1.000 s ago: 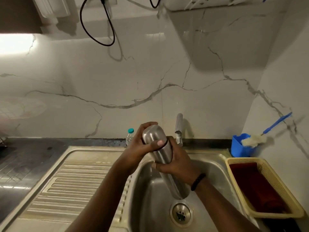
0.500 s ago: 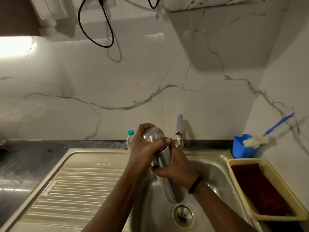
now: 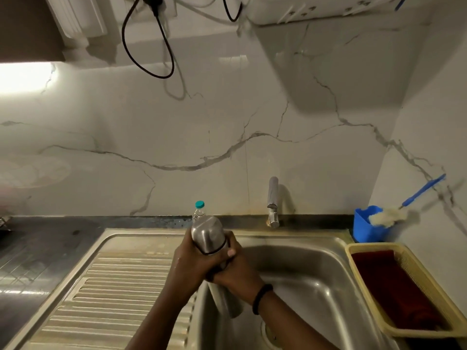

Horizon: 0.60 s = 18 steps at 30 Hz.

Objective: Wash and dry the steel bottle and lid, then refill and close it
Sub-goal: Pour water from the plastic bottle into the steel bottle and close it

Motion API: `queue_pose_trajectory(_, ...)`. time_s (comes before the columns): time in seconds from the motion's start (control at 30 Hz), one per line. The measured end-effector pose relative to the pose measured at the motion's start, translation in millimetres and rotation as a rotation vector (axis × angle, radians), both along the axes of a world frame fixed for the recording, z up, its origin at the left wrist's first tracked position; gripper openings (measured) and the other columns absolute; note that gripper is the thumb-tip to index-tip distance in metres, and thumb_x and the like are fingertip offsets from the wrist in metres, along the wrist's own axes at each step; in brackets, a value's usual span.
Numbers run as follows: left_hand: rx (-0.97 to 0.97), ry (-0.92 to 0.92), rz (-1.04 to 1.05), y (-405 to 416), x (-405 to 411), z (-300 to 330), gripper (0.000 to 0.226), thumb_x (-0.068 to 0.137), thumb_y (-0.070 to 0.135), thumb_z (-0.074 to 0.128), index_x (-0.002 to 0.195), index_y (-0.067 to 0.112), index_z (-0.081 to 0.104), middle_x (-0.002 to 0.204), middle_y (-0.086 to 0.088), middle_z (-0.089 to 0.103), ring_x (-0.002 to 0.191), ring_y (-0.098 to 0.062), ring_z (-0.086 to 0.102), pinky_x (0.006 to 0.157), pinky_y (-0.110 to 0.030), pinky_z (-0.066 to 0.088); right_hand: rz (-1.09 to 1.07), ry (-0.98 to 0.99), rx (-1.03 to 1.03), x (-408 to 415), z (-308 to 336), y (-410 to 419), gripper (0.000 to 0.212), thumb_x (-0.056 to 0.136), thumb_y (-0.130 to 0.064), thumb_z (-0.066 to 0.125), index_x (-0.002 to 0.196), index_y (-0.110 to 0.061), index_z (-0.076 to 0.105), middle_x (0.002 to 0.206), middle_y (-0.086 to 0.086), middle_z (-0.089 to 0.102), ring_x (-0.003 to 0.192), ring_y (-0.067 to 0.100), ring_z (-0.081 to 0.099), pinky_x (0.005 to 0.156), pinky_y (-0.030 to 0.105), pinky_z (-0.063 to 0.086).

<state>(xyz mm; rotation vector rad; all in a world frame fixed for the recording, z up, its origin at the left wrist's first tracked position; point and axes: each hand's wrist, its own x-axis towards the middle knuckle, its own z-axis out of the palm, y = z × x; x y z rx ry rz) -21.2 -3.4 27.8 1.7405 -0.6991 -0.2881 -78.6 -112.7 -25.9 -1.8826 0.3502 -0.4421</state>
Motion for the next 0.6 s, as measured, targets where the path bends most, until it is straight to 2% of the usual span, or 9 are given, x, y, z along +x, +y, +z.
queue_pose_trajectory(0.07, 0.011, -0.042, 0.106, 12.8, 7.1, -5.3, 0.069, 0.06, 0.03, 0.094, 0.118, 0.026, 0.058, 0.101, 0.007, 0.071, 0.09, 0.001, 0.068, 0.068, -0.017, 0.057, 0.014, 0.026, -0.088, 12.0, -0.2, 11.2, 0.082, 0.055, -0.052, 0.083, 0.126, -0.038, 0.044, 0.122, -0.014, 0.057, 0.113, 0.007, 0.054, 0.096, 0.035, 0.052)
queue_pose_trajectory(0.17, 0.021, -0.094, 0.247, 19.3, 16.5, -15.1, 0.062, 0.06, 0.028, 0.095, 0.111, 0.022, 0.059, 0.093, 0.007, 0.071, 0.082, -0.003, 0.068, 0.062, -0.012, 0.052, 0.076, 0.154, -0.244, 24.6, 0.7, 13.2, 0.076, 0.065, -0.047, 0.081, 0.129, -0.028, 0.046, 0.125, -0.006, 0.053, 0.112, 0.015, 0.048, 0.1, 0.037, 0.045)
queue_pose_trajectory(0.27, 0.048, -0.107, 0.383, 40.9, 28.5, -28.4, 0.06, 0.061, 0.029, 0.094, 0.107, 0.019, 0.058, 0.086, 0.006, 0.068, 0.076, -0.001, 0.063, 0.058, -0.011, 0.044, 0.175, 0.253, -0.179, 33.8, -9.2, 26.6, 0.056, 0.074, -0.031, 0.079, 0.12, -0.028, 0.048, 0.121, -0.004, 0.054, 0.106, 0.014, 0.054, 0.094, 0.042, 0.05)
queue_pose_trajectory(0.37, 0.063, -0.107, 0.468, 64.7, 44.0, -39.2, 0.06, 0.062, 0.029, 0.094, 0.108, 0.019, 0.057, 0.088, 0.007, 0.068, 0.081, -0.003, 0.063, 0.063, -0.02, 0.046, 0.241, 0.279, -0.177, 39.6, -13.5, 44.8, 0.053, 0.083, -0.021, 0.073, 0.13, -0.027, 0.048, 0.124, -0.004, 0.055, 0.104, 0.016, 0.058, 0.093, 0.039, 0.052)
queue_pose_trajectory(0.47, 0.047, -0.066, 0.488, 77.3, 55.3, -43.0, 0.057, 0.064, 0.027, 0.093, 0.108, 0.02, 0.057, 0.091, 0.008, 0.068, 0.085, -0.005, 0.063, 0.067, -0.025, 0.048, 0.261, 0.262, -0.187, 47.8, -16.0, 59.9, 0.053, 0.088, -0.019, 0.066, 0.136, -0.03, 0.046, 0.131, -0.008, 0.056, 0.108, 0.014, 0.06, 0.093, 0.031, 0.052)
queue_pose_trajectory(0.6, 0.075, -0.058, 0.421, 85.8, 64.6, -42.2, 0.06, 0.066, 0.027, 0.092, 0.111, 0.02, 0.054, 0.093, 0.007, 0.067, 0.086, -0.003, 0.062, 0.067, -0.024, 0.047, 0.225, 0.269, -0.212, 55.4, -19.0, 70.9, 0.049, 0.089, -0.02, 0.065, 0.134, -0.028, 0.048, 0.131, -0.008, 0.056, 0.108, 0.014, 0.061, 0.093, 0.031, 0.051)
